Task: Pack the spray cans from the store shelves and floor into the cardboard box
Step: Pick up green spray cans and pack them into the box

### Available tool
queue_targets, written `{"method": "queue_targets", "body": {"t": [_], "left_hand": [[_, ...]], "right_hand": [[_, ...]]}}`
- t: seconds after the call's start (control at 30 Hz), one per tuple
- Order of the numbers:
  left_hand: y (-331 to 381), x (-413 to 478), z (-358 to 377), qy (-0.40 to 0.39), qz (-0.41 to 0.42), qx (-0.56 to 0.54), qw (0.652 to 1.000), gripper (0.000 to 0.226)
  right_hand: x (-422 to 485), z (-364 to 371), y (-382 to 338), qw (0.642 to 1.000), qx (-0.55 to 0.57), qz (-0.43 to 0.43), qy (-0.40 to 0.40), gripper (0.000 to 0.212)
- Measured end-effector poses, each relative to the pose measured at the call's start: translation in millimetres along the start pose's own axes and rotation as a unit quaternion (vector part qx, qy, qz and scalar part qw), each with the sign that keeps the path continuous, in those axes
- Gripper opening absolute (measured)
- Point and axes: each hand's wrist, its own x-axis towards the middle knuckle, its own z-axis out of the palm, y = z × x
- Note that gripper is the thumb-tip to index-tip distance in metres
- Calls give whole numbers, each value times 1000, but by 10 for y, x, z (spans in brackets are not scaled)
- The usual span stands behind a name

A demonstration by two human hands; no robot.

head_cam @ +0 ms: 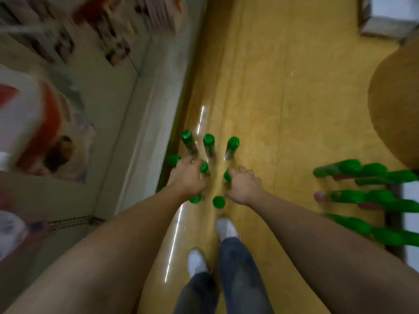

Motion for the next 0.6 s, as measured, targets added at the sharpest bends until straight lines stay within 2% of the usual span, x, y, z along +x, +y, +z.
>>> {"method": "queue_targets", "body": {"t": [0.13, 0.23, 0.5, 0.6], "left_hand": [[-337, 402, 810, -54, -40, -24, 997, 77], [-542, 609, 1328, -76, -52, -21, 996, 70], [-965, 1157, 2323, -102, -72, -1, 992, 87], [-1044, 1273, 2542, -108, -73, -16, 991, 86]], "right_hand": [[524, 771, 190, 998, -2, 4, -70, 62], [882, 1309, 312, 995, -3, 1, -104, 64], [1676, 2274, 373, 992, -16, -49, -118, 86], [1790, 2483, 399, 992, -17, -50, -117, 73]]}}
